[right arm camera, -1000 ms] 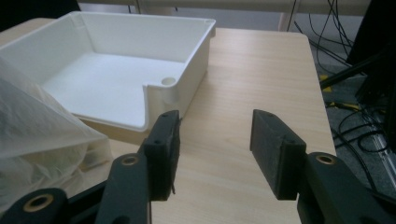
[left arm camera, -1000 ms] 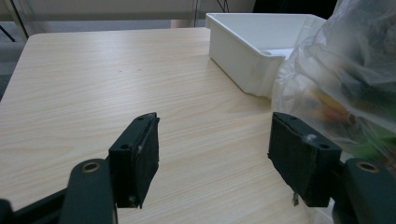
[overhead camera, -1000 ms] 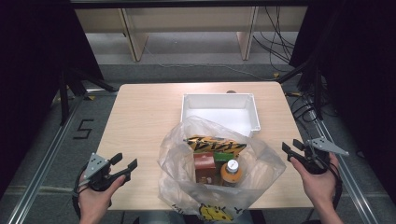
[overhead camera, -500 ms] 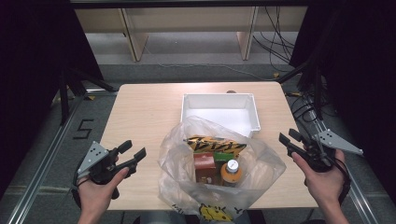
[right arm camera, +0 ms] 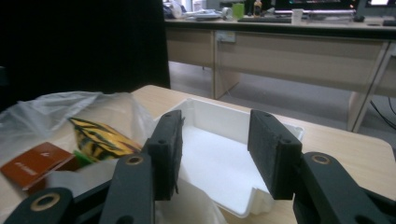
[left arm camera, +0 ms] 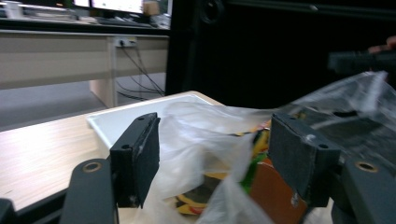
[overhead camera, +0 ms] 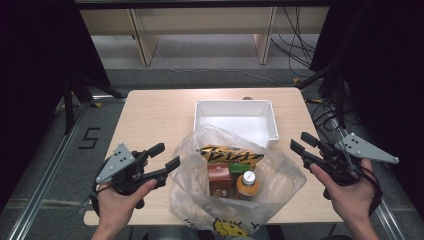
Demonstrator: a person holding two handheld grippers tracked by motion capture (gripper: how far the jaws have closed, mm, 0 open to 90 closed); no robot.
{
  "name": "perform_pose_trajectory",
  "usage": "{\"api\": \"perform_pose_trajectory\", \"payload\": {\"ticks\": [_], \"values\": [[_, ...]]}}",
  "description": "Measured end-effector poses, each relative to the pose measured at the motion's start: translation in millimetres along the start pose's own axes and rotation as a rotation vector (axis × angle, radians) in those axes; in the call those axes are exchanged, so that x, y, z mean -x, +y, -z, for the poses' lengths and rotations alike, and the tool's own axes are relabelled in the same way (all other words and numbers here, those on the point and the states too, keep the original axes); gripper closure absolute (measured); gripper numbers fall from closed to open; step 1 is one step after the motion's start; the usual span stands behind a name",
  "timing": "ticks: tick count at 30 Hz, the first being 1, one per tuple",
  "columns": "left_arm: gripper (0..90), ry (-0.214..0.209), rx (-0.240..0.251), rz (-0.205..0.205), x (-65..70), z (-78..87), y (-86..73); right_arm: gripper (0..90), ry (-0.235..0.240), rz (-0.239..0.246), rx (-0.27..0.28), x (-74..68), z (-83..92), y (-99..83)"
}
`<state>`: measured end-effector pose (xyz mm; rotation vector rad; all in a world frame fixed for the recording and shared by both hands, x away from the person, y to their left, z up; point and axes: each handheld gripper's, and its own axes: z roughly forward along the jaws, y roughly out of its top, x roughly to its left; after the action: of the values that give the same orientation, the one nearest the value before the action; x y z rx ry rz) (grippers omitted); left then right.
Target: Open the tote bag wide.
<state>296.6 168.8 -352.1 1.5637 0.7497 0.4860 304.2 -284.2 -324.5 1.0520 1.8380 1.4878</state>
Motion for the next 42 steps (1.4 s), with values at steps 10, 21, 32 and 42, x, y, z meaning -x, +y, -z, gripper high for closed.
{"api": "perform_pose_trajectory", "payload": {"ticks": [10, 21, 32, 42], "values": [[40.8, 0.018, -0.096, -0.078, 4.8, -24.1, -6.3, 54.3, 0.093, 0.011, -0.012, -16.2, 1.6, 14.1], [63.7, 0.063, -0.156, -0.077, -2.9, -27.9, -27.3, 57.1, 0.149, 0.022, -0.173, -32.6, -12.6, -13.9], [78.1, 0.059, -0.267, -0.059, -7.1, -36.0, -56.1, 77.6, 0.119, 0.079, -0.311, -14.6, -23.9, -47.1], [84.3, 0.049, -0.349, -0.011, -17.8, -46.2, -81.0, 77.9, 0.112, 0.046, -0.385, -5.8, -40.7, -65.3]]}}
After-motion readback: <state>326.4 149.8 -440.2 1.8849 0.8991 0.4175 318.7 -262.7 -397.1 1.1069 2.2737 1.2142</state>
